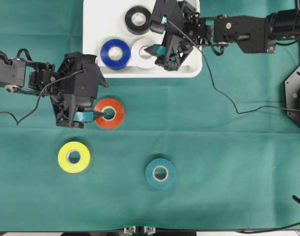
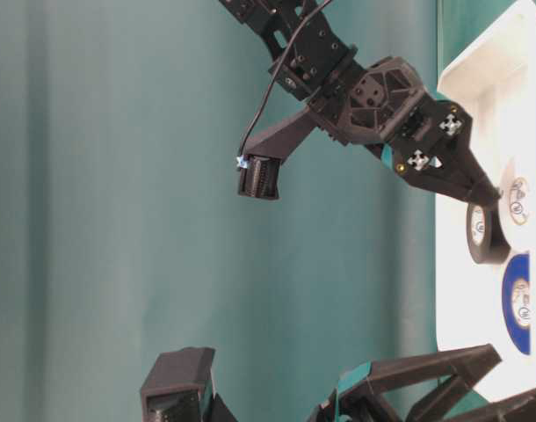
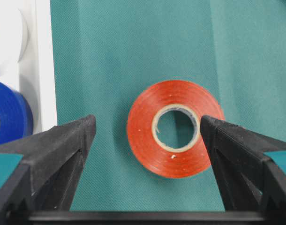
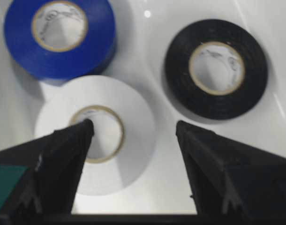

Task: Put the tape alternately from left to right into the white case.
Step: 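Lift the right gripper out of the tray and retract it right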

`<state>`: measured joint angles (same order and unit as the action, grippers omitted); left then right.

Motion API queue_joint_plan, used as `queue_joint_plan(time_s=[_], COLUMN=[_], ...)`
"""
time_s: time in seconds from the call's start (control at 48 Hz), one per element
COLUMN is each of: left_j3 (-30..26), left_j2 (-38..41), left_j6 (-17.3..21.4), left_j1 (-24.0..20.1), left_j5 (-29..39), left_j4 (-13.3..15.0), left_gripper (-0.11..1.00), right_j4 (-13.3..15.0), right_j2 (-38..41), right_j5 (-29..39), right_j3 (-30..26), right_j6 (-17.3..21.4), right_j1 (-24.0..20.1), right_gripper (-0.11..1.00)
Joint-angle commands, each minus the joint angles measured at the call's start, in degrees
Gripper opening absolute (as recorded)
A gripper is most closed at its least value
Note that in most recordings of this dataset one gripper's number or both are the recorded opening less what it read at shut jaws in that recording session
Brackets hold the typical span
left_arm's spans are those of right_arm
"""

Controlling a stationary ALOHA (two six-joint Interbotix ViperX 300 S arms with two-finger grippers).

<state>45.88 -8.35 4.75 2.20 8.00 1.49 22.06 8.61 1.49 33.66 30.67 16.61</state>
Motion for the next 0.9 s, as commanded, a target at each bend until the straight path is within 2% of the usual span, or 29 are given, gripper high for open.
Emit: queue_joint_plan(time_s=[0.0, 0.5, 0.875], left_j3=[-1.1, -1.2, -1.1], left_j2=[-0.9, -0.8, -0.7], left_j6=[-0.1, -0.1, -0.1], left_j1=[0.3, 0.4, 0.4], left_j5=[-0.4, -0.4, -0.4], left_j4=[0.1, 0.1, 0.1], left_gripper=[0.66, 0.66, 0.66], right_j4=[0.2, 0.2, 0.2], right_j2=[-2.8, -10.2, -11.8], right_j5=[-0.2, -0.2, -0.4], right_j3=[-0.6, 3.3, 5.2], right_j6=[-0.2, -0.2, -0.5], right_j1=[-1.2, -8.4, -15.1], right_gripper=[0.77, 0.77, 0.77])
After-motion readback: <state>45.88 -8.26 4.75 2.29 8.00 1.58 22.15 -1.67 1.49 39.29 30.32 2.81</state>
